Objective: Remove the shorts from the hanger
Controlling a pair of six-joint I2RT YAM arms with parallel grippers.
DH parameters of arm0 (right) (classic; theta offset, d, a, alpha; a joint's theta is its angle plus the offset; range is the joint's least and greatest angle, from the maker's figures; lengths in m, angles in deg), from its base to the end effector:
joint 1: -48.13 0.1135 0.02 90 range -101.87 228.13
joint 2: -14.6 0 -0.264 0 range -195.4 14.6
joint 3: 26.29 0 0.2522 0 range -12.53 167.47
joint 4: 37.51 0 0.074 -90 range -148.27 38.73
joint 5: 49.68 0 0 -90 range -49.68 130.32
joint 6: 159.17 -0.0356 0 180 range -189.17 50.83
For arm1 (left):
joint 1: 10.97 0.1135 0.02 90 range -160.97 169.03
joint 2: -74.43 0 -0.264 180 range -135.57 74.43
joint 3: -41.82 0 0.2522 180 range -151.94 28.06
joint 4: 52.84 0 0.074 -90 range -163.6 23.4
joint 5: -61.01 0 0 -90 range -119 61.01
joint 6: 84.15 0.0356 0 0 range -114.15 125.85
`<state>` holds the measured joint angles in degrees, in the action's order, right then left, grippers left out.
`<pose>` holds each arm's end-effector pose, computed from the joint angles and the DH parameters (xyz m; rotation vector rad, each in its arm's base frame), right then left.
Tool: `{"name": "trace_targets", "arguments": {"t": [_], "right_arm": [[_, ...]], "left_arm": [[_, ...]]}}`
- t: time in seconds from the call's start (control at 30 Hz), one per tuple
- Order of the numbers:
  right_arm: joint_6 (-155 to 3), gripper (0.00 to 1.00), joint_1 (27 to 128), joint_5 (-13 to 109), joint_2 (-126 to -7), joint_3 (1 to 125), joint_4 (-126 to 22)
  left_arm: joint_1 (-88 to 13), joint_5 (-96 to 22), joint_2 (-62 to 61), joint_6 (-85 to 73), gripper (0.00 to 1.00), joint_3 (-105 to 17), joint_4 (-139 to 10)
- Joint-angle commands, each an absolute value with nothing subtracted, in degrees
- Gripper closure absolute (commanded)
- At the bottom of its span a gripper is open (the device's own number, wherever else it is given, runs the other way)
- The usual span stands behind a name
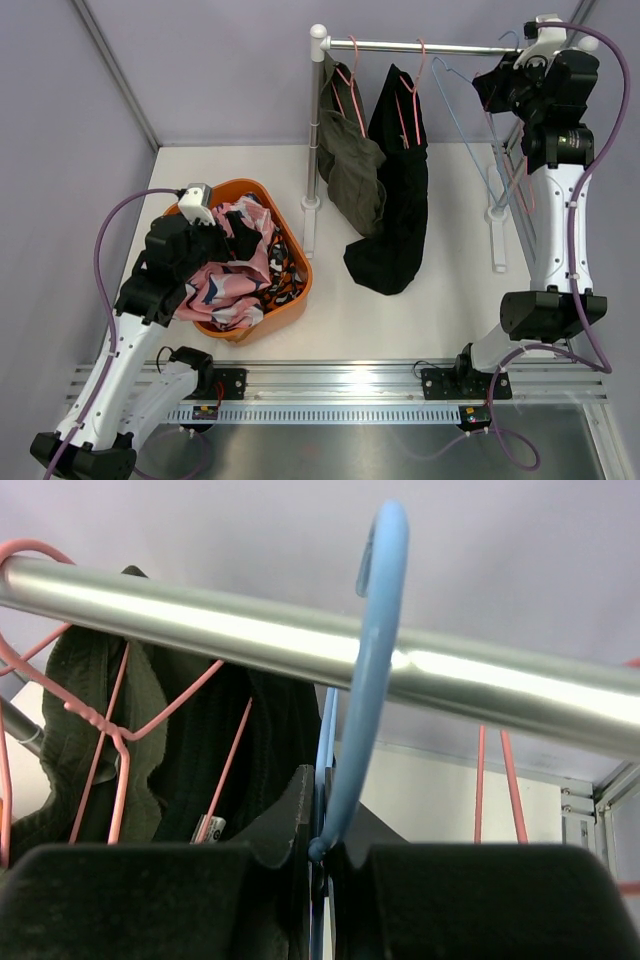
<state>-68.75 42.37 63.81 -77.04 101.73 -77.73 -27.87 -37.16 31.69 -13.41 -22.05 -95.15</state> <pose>0.3367 -0.0197 0.5198 -0.2374 1.6209 0.2528 0.1547 -0.0523 0.3441 0.0559 1.9766 -0.5539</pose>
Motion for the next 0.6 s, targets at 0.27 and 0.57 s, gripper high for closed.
{"name": "trace_targets", "arguments": {"t": [0.27,0.57], "right_arm": [[-72.16,1.0,42.15,65.02,-82.78,107.71,-77.9],[-73.65,0.98,42.24,65.11,-82.17,103.93,-77.55]], "left_arm": [[-28.19,-38.4,31.89,-12.43,0.01,-22.04,-92.61],[-28.19,-38.49,31.36,-12.43,0.01,-22.13,-92.79]]}}
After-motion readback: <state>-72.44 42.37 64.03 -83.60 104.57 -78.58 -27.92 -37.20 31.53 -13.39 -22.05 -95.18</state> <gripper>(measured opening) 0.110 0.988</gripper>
